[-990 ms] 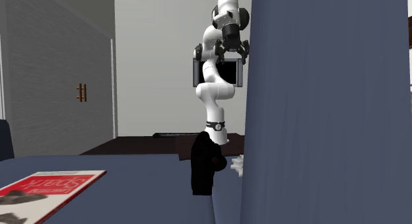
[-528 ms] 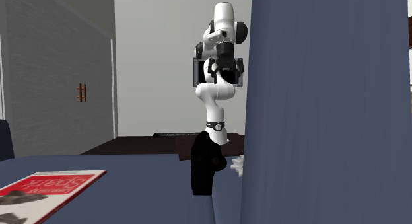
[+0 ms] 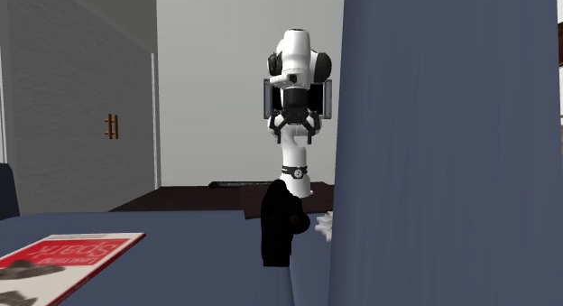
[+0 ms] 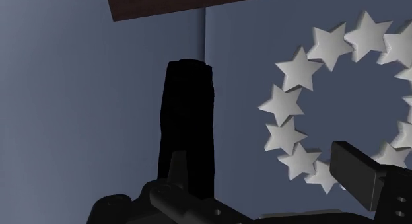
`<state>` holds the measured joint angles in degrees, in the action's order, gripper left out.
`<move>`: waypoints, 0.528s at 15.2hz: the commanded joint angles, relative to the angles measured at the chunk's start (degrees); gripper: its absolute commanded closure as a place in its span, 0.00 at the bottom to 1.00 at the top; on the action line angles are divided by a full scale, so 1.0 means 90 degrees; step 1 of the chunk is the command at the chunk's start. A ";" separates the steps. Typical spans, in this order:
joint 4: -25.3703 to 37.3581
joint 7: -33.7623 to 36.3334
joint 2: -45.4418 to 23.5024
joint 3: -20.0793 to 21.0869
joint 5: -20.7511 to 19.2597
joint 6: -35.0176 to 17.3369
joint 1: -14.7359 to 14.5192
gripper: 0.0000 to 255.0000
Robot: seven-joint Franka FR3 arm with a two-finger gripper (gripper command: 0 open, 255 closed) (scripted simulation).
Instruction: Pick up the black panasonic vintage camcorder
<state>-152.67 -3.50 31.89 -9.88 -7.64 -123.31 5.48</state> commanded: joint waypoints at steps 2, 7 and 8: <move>-0.0202 -0.0030 -0.0575 -0.0128 -0.0178 -0.0658 0.0119 0.00; -0.0346 -0.0103 -0.1622 -0.0373 -0.0488 -0.1650 0.0356 0.00; -0.0351 -0.0112 -0.1818 -0.0414 -0.0539 -0.1818 0.0395 0.00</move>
<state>-155.14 -4.72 17.02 -13.39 -11.92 -137.77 8.68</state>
